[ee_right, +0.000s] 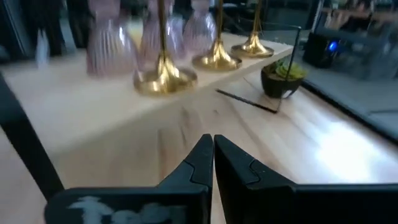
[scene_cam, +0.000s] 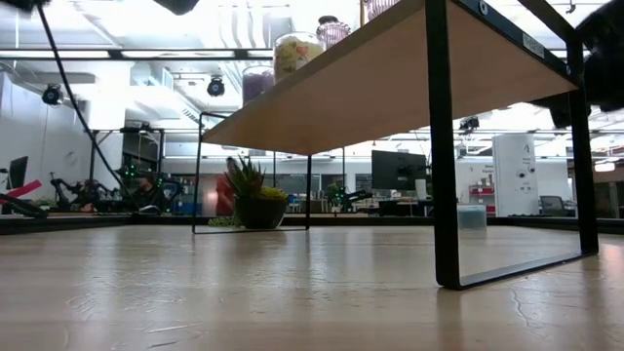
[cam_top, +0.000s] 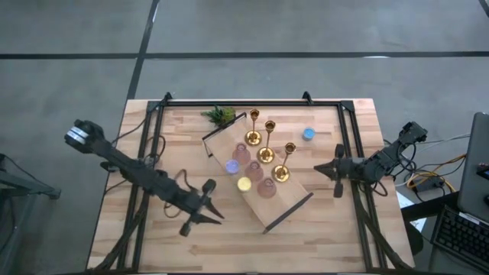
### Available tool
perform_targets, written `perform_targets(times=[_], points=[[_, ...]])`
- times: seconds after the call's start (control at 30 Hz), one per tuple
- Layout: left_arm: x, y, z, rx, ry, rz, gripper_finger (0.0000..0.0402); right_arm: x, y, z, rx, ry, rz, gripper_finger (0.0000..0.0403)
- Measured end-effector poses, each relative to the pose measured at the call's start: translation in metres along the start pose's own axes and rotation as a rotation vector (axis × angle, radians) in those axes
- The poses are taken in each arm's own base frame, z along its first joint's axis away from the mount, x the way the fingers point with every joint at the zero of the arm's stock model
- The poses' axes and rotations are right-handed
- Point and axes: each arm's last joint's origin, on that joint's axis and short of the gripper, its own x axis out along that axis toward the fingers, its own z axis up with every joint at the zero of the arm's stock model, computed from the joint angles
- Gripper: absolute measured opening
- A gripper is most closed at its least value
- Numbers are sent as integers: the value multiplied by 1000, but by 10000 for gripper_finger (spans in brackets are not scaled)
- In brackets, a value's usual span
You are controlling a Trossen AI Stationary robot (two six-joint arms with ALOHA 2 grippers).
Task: Pick & Place candle stick holders
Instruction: Put the blue scented candle on the shelf aligned with the yellow scented candle
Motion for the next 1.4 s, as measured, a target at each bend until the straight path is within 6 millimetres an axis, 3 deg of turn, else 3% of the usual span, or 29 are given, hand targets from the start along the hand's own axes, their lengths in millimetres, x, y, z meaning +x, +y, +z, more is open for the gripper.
perform_targets(times=[0.27, 0.5, 0.73, 0.9, 1.1, 1.4], points=[[-24, 3, -43, -4, -237, -57, 156, -1, 2, 14, 295, -106, 38, 8], [-16, 2, -48, 7, -264, -79, 214, 2, 3, 14, 270, -92, -13, 8], [-4, 1, -45, 22, -268, -76, 218, 10, 6, 20, 196, 75, -140, 28], [-3, 1, -45, 22, -267, -76, 218, 12, 4, 48, 169, 202, -299, 75], [-3, 1, -45, 22, -266, -76, 218, 19, 4, 69, -20, 388, -413, 121], [-2, 1, -46, 20, -256, -75, 218, 48, -2, 56, -93, 537, -577, 175]])
